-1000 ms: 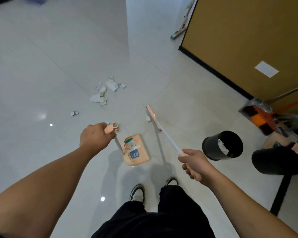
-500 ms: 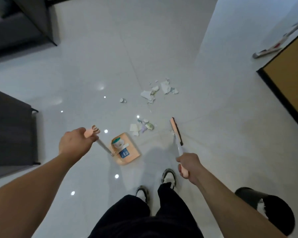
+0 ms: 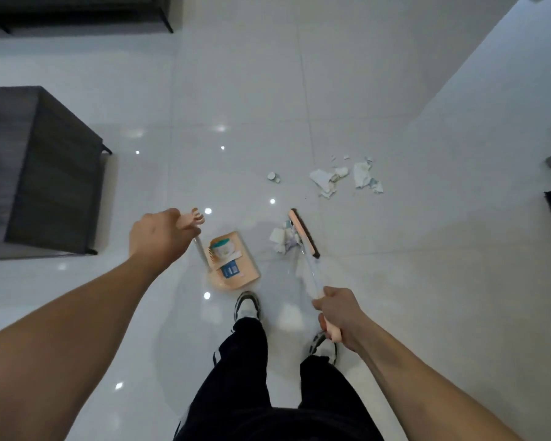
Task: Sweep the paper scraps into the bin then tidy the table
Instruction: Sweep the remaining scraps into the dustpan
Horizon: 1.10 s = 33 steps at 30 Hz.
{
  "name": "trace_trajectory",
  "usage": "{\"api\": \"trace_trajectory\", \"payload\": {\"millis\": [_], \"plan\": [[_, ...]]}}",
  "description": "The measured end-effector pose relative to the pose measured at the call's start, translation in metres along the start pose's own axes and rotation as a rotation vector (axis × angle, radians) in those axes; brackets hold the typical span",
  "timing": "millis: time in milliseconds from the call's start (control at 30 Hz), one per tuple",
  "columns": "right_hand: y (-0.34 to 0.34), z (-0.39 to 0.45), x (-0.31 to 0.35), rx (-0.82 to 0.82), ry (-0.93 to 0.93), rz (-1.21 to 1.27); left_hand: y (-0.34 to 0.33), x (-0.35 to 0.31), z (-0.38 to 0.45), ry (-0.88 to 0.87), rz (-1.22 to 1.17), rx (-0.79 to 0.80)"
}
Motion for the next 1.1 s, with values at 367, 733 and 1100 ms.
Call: {"api": "trace_trajectory", "payload": {"millis": [367, 733, 1100], "plan": [[-0.104, -0.038, 0.069, 0.228, -0.082, -0.113, 0.008, 0.045, 0.027, -0.027, -0.063, 0.002], [-0.081, -0.051, 0.112, 0.068, -0.017, -0.133, 0.023, 0.076, 0.047, -0.060, -0.090, 0.087], [-0.097, -0.042, 0.065, 0.008, -0.162, 0.060, 0.010, 0.080, 0.032, -0.061, -0.169, 0.168]]}}
Point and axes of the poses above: each hand's wrist, its own z-axis towards the middle knuckle, its own y-axis out of the back of the hand, x = y × z, the point moved 7 cm from there along z, towards the middle knuckle, and after that the axes turned 9 degrees about -y, right-handed, at the moved point
